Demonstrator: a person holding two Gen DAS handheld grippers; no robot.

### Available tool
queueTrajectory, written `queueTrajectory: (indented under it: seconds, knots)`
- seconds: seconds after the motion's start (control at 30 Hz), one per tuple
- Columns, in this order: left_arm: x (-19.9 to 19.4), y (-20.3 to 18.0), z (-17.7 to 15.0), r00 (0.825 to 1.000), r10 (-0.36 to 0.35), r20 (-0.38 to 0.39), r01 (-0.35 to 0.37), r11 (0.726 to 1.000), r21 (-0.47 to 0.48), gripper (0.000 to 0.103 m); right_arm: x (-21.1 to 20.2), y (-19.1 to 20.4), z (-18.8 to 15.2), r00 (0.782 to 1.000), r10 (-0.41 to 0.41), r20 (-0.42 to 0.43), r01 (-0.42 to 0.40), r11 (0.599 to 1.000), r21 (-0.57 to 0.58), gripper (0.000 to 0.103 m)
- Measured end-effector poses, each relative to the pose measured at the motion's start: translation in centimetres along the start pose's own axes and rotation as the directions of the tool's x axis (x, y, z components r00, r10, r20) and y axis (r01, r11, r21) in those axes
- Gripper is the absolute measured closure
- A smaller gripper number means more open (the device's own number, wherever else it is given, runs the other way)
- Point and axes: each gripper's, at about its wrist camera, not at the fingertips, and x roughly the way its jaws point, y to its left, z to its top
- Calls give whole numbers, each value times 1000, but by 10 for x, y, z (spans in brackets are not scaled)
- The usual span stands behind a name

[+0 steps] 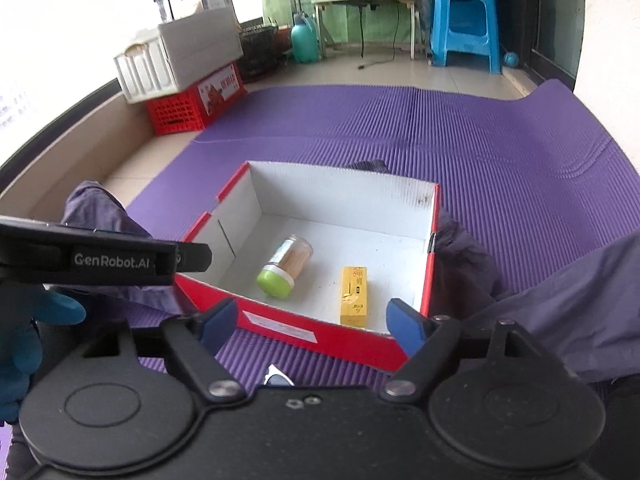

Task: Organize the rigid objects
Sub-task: 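Lift both tools out of the shoebox and back toward the items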

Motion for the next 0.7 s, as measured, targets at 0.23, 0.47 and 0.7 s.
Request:
queueTrajectory:
  seconds: [0.23, 0.47, 0.7]
  knots:
    - [-34, -11, -23, 997, 30, 72, -34, 998, 54, 32, -33, 2, -15, 997, 38, 69, -38, 999, -2, 11]
    - [-58, -17, -44, 992, 32, 120, -40, 997, 67, 27, -60, 11, -31, 990, 62, 127, -57, 997, -48, 5]
    - [-76, -19, -64, 987, 50, 155, -60, 996, 61, 19, -81, 12, -44, 982, 70, 176, -63, 997, -46, 1]
